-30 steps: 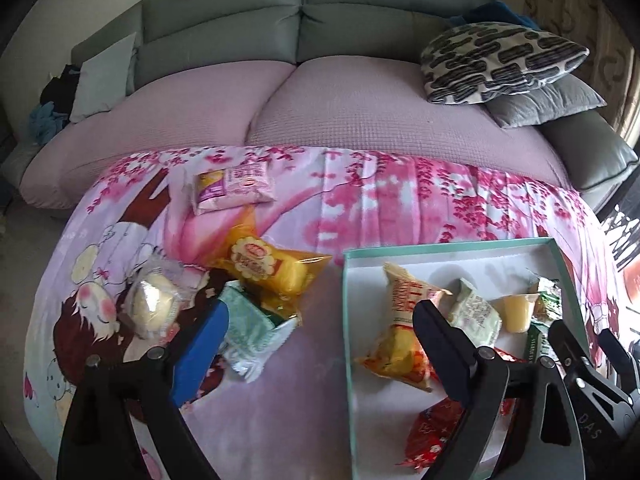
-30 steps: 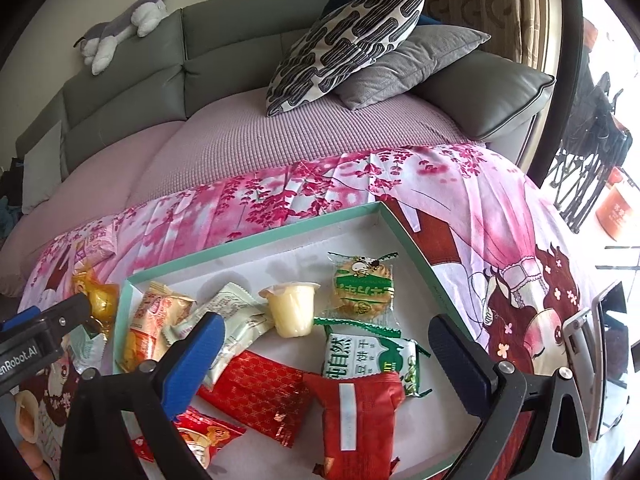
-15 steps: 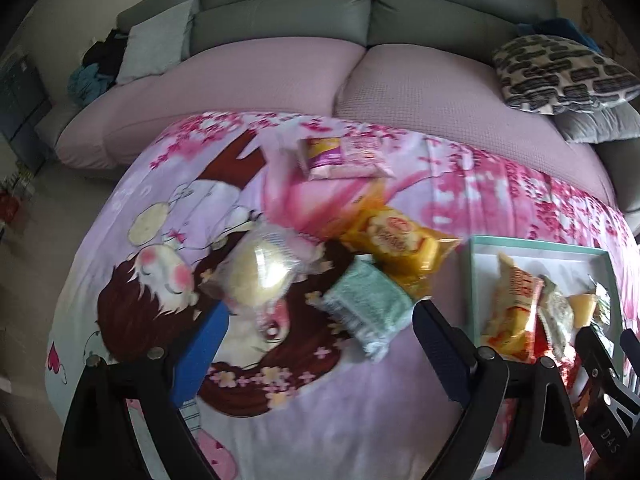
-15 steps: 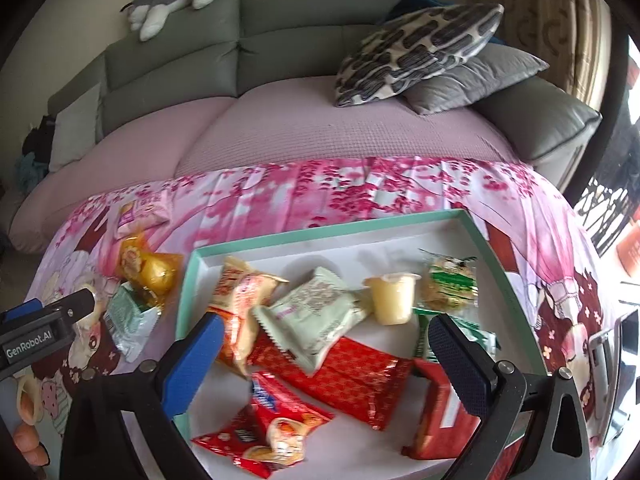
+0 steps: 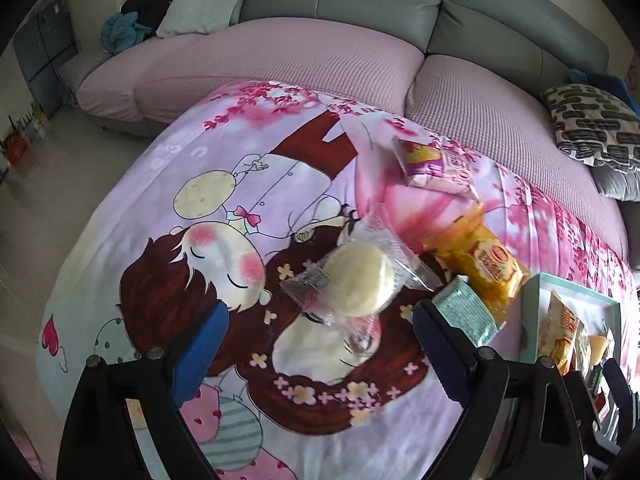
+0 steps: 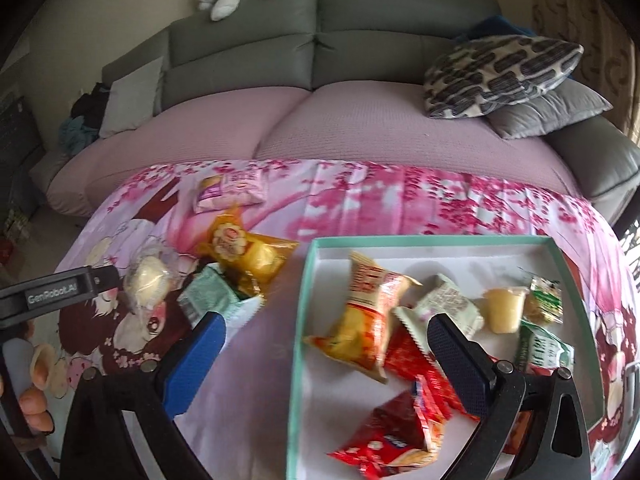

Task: Organize snacks
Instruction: 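Move both tools back over the snack pile, then grasp the green-white packet with the right tool while the left tool grasps the clear-wrapped bun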

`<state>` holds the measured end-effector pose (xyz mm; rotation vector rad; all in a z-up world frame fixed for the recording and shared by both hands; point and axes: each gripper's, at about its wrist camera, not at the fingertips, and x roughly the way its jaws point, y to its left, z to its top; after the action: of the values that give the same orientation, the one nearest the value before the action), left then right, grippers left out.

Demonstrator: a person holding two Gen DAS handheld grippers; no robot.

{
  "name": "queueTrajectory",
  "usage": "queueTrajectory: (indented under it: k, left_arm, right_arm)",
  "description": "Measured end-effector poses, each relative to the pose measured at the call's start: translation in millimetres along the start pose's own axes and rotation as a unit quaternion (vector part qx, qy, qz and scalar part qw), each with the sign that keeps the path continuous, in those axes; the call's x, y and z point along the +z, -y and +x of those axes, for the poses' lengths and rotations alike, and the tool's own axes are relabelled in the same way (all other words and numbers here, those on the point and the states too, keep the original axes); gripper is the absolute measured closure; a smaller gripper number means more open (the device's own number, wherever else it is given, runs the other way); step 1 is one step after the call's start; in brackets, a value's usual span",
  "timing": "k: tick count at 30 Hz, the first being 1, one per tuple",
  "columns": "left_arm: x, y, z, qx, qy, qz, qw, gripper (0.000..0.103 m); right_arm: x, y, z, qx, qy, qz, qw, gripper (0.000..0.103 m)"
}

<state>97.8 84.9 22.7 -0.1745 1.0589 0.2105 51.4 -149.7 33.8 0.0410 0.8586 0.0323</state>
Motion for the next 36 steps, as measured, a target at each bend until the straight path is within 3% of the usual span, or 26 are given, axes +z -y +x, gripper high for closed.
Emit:
queueTrajectory:
  k: [6, 16, 18, 25, 28, 36]
  left_arm:
    - [5, -8, 21, -0.014, -0.015, -0.008, 0.9998, 0.01]
    - [19, 4, 40, -0.044, -0.004, 0.011, 0.9989, 0.011]
    - [21, 5, 45, -0.051, -0.007, 0.013, 0.9986, 0.019]
    - [21, 17, 60, -0.071, -0.018, 0.028, 0.9969, 0.026]
    - [19, 20, 65, -0.07, -0.026, 0.03, 0.9967, 0.038]
    - [15, 21, 70, -0.071, -0.029, 0.034, 0.9965, 0.04]
  right_arm:
    - [0, -32, 17, 0.046, -0.018, -0.03, 0.998, 0.009]
    - [8, -69, 48, 0.065, -0.034, -0.081, 0.994, 0.021]
    - [9, -76, 55, 0.069, -0.036, -0.092, 0.993, 0.022]
    - [8, -86, 79, 0.07, -0.05, -0.107, 0.991, 0.024]
    - [5, -88, 85, 0.073, -0.06, -0.109, 0.989, 0.027]
    - [-2, -91, 89, 0.082, -0.068, -0.116, 0.987, 0.034]
